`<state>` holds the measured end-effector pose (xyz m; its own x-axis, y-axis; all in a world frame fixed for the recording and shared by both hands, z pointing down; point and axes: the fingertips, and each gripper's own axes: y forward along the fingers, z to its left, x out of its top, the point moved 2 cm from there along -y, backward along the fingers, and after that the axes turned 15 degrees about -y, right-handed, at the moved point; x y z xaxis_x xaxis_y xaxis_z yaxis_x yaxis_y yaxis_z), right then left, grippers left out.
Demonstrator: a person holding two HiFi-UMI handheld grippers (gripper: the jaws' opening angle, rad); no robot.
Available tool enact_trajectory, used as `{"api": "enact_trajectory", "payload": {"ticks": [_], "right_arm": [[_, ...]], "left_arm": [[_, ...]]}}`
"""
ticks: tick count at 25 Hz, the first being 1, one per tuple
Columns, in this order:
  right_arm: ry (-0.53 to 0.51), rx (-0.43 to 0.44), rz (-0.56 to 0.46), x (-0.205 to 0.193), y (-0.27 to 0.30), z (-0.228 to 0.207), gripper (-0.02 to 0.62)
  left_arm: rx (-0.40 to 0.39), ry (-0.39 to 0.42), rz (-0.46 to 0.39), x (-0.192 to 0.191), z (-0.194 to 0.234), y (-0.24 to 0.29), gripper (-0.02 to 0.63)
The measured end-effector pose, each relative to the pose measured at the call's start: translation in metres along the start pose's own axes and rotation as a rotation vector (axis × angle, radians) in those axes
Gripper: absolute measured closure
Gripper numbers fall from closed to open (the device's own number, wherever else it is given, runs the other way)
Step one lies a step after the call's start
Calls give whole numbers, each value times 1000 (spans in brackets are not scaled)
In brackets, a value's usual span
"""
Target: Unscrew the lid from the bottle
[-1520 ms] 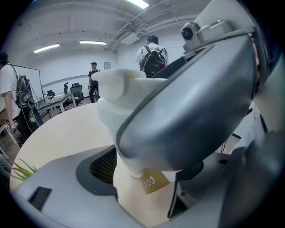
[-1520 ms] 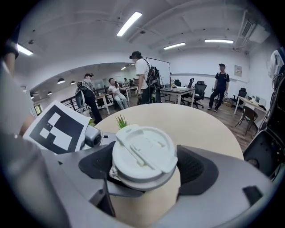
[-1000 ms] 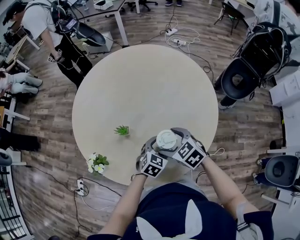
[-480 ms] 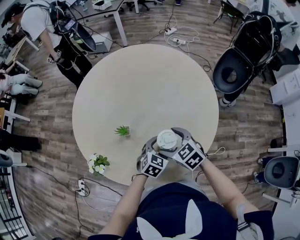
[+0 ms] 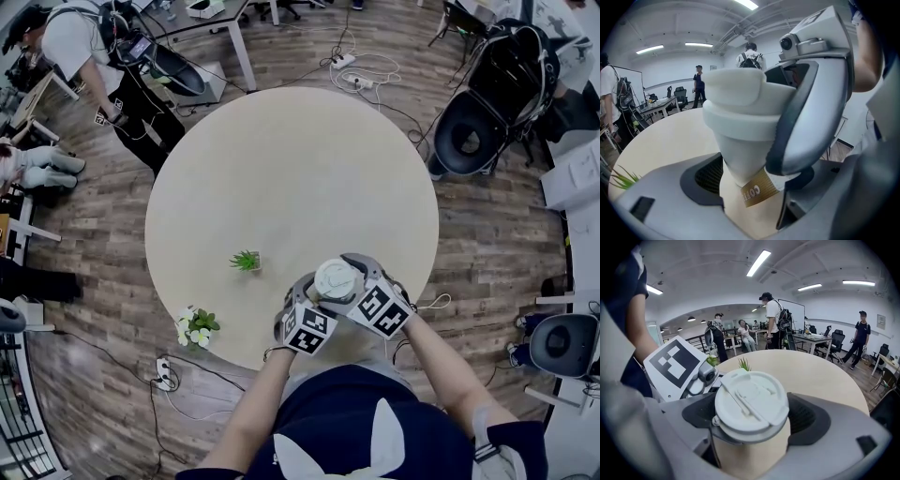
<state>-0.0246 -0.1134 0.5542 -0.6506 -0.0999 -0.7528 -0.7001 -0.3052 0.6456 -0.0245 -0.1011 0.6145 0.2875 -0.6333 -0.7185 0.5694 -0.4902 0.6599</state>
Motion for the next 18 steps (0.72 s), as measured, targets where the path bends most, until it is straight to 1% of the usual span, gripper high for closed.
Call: {"api": "enact_trajectory", "payload": {"ticks": [5,7,10,12,14,18], "right_arm": [[-60,70,0,0,0,0,141],[-114,110,1,2,-2,2,140],[-196,156,31,1,-4,2,141],[-209,176,35,2,-4,1,140],[-200,189,30,4,-5,2,140],[-189,192,32,5,-6,0,140]], "left_arm": [[-1,0,7,2,0,-1,262],[-11,19,10,2,-1,-1,262],[-27,39,22,2,-1,0,262],[-31,38,24,1,-2,0,262],[-32,36,19,1,-2,0,262],[-34,35,15,1,-1,0,262]]}}
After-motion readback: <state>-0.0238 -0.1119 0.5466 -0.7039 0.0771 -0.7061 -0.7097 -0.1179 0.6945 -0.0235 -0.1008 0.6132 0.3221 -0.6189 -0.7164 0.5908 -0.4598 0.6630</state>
